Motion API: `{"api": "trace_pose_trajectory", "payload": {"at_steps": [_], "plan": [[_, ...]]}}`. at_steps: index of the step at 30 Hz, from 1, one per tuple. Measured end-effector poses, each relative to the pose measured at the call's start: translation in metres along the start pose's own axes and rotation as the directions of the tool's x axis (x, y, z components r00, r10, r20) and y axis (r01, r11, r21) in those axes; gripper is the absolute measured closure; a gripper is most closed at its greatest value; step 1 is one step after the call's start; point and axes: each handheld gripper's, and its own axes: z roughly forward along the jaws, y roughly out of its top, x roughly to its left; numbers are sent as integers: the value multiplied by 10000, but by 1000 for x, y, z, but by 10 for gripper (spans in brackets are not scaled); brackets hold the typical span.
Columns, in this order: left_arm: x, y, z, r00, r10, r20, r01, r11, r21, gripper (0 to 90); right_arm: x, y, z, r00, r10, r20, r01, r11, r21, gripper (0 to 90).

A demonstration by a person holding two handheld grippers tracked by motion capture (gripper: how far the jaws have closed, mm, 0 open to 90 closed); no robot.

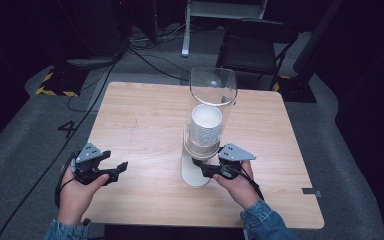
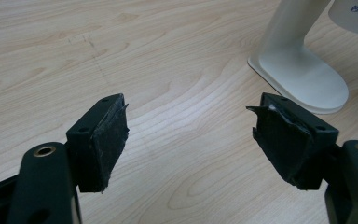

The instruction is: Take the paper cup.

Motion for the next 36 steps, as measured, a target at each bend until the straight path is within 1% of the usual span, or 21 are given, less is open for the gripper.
{"api": "trace_pose_trajectory", "payload": {"at_steps": [1,2,3,4,7,9,11,12,13,15,16,17,18,19,20,21,23,26,28,33,36], "plan": [[0,0,0,10000,5,30,-5,10000,4,256,0,-1,1,10000,-19,-17,20,9998,217,336],[0,0,0,10000,6,26,-6,10000,8,256,0,-3,2,9999,-112,-21,113,9982,592,345],[0,0,0,10000,1,36,-1,10000,-1,256,0,-7,4,9999,-74,-89,81,9966,823,352],[0,0,0,10000,33,39,-33,10000,5,256,0,-15,8,9996,-270,-56,275,9892,1440,353],[0,1,-1,10000,52,35,-52,10000,1,256,0,-18,8,9996,-212,-167,235,9881,1522,347],[1,0,0,10000,9,47,-9,10000,-14,256,0,-18,8,9996,-217,-183,243,9877,1542,344],[1,0,1,10000,50,63,-50,10000,25,256,0,-18,7,9996,-243,-155,265,9862,1633,339],[1,0,1,10000,16,57,-16,10000,12,256,1,-20,6,9995,-298,-141,319,9832,1796,338],[0,0,2,10000,-2,66,2,10000,14,256,1,-20,6,9995,-298,-141,319,9832,1796,338],[0,0,2,10000,5,61,-5,10000,24,256,1,-21,5,9994,-323,-159,348,9801,1956,338],[0,0,2,10000,60,65,-61,10000,38,256,0,-22,5,9993,-340,-158,365,9789,2012,338],[0,0,1,9999,86,82,-86,9999,62,256,0,-23,4,9988,-466,-131,484,9721,2295,338],[0,0,1,9999,86,82,-86,9999,62,255,0,-23,4,9988,-466,-131,484,9721,2295,338],[0,0,2,10000,51,81,-51,10000,26,255,1,-25,5,9981,-598,-127,611,9673,2462,338],[0,1,2,9999,88,93,-89,10000,40,255,1,-25,5,9981,-598,-127,611,9673,2462,338],[0,1,2,9999,97,92,-97,9999,47,255,2,-26,4,9977,-665,-124,674,9641,2570,338],[0,1,3,9999,90,109,-91,9999,50,255,2,-26,4,9978,-658,-127,669,9637,2586,338],[0,2,5,9999,74,156,-75,10000,63,254,1,-28,2,9973,-732,-92,730,9595,2722,338],[-1,3,7,9998,84,196,-86,9999,73,255,1,-28,1,9971,-755,-65,744,9586,2747,339],[-2,6,12,9993,165,332,-168,9998,96,255,1,-31,-4,9962,-869,45,816,9506,2996,338],[-4,9,16,9989,203,420,-208,9997,109,254,0,-33,-11,9951,-974,173,875,9484,3047,339]]}}
